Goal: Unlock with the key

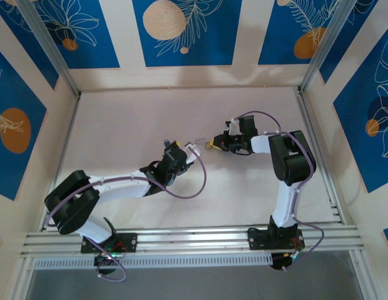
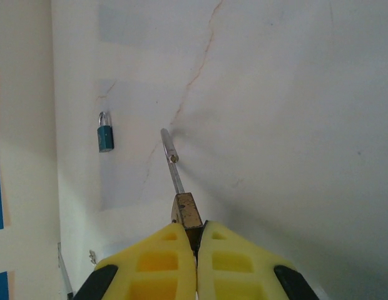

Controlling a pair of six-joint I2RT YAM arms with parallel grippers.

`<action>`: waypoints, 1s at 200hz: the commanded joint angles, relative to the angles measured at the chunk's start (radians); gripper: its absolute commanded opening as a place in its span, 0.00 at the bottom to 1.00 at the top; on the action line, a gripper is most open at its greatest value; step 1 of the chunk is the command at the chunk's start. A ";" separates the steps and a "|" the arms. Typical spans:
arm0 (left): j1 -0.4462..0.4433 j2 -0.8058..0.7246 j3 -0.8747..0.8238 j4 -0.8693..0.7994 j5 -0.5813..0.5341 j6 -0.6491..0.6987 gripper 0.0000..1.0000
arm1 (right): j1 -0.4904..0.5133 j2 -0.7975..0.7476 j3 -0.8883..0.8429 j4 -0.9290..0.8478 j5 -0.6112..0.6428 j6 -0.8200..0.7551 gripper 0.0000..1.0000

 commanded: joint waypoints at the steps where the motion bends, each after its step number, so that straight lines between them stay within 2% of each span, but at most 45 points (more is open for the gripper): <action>1: 0.010 -0.035 -0.013 -0.004 -0.014 -0.020 0.60 | -0.009 0.012 0.041 -0.094 -0.009 0.004 0.11; 45: 0.010 -0.051 -0.002 -0.026 -0.014 -0.024 0.63 | -0.030 0.037 0.107 -0.204 0.041 -0.012 0.29; 85: 0.012 -0.097 0.009 -0.066 -0.026 -0.041 0.69 | -0.041 0.019 0.120 -0.238 0.119 -0.022 0.37; 118: 0.020 -0.115 0.037 -0.119 -0.078 -0.079 0.80 | -0.045 -0.034 0.122 -0.264 0.204 -0.043 0.40; 143: 0.035 -0.125 0.047 -0.121 -0.163 -0.123 0.97 | -0.041 -0.104 0.115 -0.290 0.252 -0.072 0.42; 148: 0.044 -0.129 0.051 -0.132 -0.171 -0.144 1.00 | -0.036 -0.121 0.111 -0.296 0.262 -0.078 0.42; 168: 0.109 -0.137 0.095 -0.250 -0.161 -0.276 1.00 | -0.007 -0.182 0.096 -0.325 0.310 -0.106 0.44; 200: 0.255 -0.054 0.244 -0.518 -0.014 -0.470 1.00 | 0.039 -0.287 0.020 -0.319 0.337 -0.104 0.45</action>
